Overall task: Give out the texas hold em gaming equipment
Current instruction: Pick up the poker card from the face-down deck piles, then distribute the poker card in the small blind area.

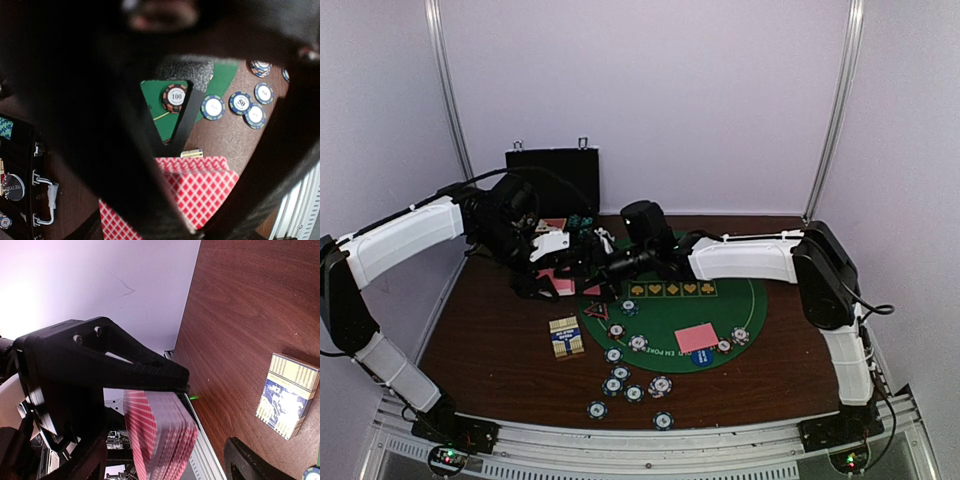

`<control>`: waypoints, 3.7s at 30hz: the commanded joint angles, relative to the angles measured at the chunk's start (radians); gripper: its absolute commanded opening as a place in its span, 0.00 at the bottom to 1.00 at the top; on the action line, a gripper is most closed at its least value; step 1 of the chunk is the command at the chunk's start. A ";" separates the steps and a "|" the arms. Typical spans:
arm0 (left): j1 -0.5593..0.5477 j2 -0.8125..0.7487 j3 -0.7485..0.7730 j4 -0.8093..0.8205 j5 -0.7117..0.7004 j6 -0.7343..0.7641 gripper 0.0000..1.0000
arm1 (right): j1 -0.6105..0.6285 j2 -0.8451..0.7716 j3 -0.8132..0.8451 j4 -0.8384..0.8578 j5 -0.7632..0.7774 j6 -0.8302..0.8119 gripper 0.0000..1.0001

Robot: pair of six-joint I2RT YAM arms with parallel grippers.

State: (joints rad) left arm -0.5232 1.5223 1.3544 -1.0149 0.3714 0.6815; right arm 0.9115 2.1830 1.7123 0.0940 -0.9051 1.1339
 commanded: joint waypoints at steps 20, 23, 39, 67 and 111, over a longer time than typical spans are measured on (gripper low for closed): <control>0.000 -0.011 0.038 0.001 0.029 -0.008 0.20 | -0.032 0.029 -0.046 0.047 -0.044 0.020 0.56; 0.000 -0.011 0.037 0.002 0.029 -0.007 0.19 | -0.038 0.000 -0.059 -0.012 -0.034 -0.026 0.53; 0.000 -0.004 0.032 0.002 0.017 -0.006 0.19 | -0.048 -0.143 -0.122 -0.006 -0.035 -0.029 0.41; 0.000 -0.001 0.022 0.002 -0.023 -0.003 0.17 | -0.120 -0.158 -0.204 0.275 -0.114 0.187 0.00; 0.000 -0.031 0.014 -0.011 -0.030 -0.009 0.14 | -0.246 0.275 0.362 -0.425 0.107 -0.286 0.46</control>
State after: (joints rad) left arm -0.5236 1.5230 1.3560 -1.0256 0.3187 0.6811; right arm 0.6598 2.5156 2.0434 -0.2344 -0.8574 0.9344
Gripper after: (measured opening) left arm 0.667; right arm 0.406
